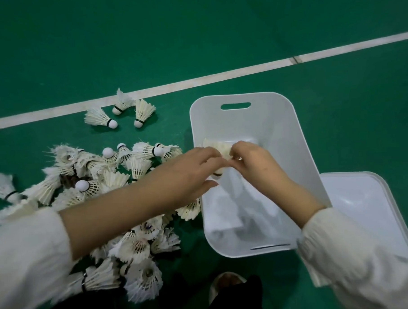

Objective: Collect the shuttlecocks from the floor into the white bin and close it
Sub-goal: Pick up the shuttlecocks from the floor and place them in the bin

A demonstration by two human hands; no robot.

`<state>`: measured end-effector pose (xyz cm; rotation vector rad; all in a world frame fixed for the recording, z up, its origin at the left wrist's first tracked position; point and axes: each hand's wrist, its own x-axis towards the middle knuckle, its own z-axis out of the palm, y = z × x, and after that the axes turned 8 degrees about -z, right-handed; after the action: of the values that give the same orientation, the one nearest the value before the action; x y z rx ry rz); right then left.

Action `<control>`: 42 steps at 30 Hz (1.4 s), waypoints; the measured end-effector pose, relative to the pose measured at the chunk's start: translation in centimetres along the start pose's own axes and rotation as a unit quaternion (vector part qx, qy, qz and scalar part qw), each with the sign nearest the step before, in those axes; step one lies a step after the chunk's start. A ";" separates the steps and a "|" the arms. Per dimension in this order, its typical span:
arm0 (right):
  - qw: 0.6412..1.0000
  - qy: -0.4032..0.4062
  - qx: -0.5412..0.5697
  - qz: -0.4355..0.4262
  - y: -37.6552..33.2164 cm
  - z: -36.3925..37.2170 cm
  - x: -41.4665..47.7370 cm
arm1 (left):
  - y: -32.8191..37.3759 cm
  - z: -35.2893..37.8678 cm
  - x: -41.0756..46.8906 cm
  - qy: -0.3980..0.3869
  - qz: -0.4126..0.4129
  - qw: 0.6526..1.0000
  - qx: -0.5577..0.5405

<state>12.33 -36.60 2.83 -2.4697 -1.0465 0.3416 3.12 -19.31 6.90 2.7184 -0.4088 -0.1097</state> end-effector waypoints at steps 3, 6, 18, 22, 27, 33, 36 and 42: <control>0.996 -0.021 -0.075 0.051 2.2 2.2 1.4 | -2.0 -2.7 -2.0 -0.054 -0.040 0.997 0.035; 0.992 0.005 -0.068 0.105 3.3 3.4 2.9 | -4.6 -3.9 -4.3 -0.121 -0.097 0.986 0.054; 0.975 -0.080 -0.160 0.135 3.6 4.5 6.6 | -7.2 2.9 -7.4 -0.131 -0.191 0.973 -0.007; 0.976 -0.065 -0.179 0.102 -0.2 0.7 5.6 | -7.8 3.2 -8.7 -0.112 -0.201 0.973 -0.017; 0.980 -0.073 -0.160 -0.090 -9.0 -2.9 4.1 | -9.3 2.9 -11.7 -0.089 -0.251 0.963 -0.038; 0.947 -0.235 -0.123 -0.179 -16.1 3.2 4.2 | -9.7 4.3 -14.7 -0.048 -0.270 0.960 -0.054; 0.947 -0.280 -0.112 -0.113 -17.4 8.8 3.4 | -10.5 5.2 -16.2 -0.044 -0.285 0.955 -0.070; 0.957 -0.271 -0.100 -0.004 -17.4 15.2 1.3 | -12.2 6.3 -18.4 0.015 -0.307 0.944 -0.120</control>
<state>-3.41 -20.41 -2.22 -2.6117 -1.3568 0.9986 -12.00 -5.37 -3.27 2.5008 0.4464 -0.2652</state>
